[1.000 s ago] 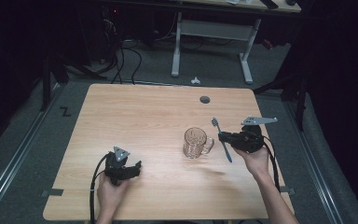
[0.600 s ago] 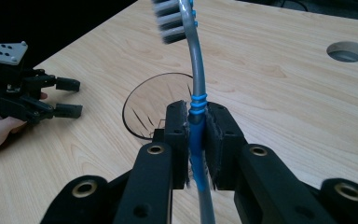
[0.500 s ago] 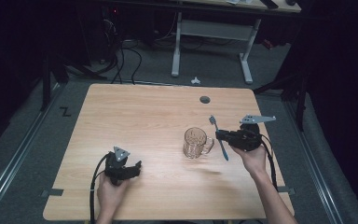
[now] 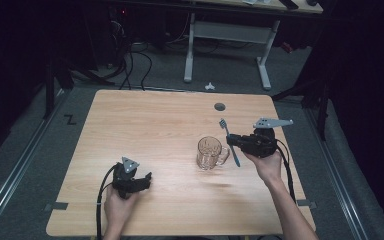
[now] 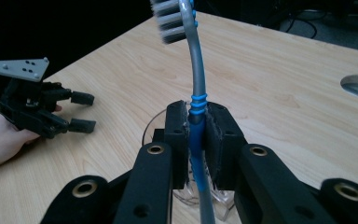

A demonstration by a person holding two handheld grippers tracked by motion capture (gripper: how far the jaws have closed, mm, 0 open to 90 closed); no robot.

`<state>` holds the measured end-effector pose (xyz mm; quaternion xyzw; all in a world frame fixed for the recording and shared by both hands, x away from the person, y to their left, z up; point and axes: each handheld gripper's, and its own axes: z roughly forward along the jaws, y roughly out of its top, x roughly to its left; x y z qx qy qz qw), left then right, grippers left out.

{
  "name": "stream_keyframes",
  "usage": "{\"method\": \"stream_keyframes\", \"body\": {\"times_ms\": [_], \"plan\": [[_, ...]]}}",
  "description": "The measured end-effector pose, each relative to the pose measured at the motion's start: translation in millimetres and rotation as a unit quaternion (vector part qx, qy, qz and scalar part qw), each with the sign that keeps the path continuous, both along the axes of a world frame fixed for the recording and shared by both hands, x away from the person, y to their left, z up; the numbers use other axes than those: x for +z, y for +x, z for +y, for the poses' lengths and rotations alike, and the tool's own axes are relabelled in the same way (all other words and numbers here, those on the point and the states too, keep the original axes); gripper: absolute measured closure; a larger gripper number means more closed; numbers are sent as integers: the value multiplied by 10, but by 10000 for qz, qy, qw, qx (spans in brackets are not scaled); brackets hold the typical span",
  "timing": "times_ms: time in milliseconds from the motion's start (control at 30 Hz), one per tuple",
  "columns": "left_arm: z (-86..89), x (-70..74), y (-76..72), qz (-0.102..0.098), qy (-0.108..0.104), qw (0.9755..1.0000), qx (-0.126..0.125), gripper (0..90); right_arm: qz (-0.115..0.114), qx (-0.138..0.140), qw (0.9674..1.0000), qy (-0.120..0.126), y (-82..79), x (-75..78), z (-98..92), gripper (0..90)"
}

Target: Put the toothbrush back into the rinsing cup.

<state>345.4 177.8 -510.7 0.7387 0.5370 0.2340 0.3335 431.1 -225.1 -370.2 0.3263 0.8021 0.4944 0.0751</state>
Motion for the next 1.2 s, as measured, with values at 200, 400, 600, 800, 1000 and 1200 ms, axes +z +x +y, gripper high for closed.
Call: {"method": "stream_keyframes", "body": {"times_ms": [200, 400, 600, 800, 1000, 1200], "plan": [[0, 0, 0, 0, 1, 10000, 1, 222, -106, 23, 9999, 62, 26, 67, 33, 801], [0, 0, 0, 0, 1, 10000, 1, 222, -131, 26, 9999, 104, 63, 92, 67, 801], [0, 0, 0, 0, 2, 10000, -1, 222, -242, 33, 9996, 162, 83, 146, 102, 801], [-1, -1, 0, -5, -5, 10000, 6, 222, -310, 26, 9992, 231, 114, 150, 137, 801], [-1, 0, 0, -3, -4, 10000, 4, 222, -393, 11, 9988, 283, 166, 154, 203, 801], [0, 0, 0, 0, -4, 10000, 1, 222, -392, -20, 9987, 311, 226, 105, 247, 801]]}}
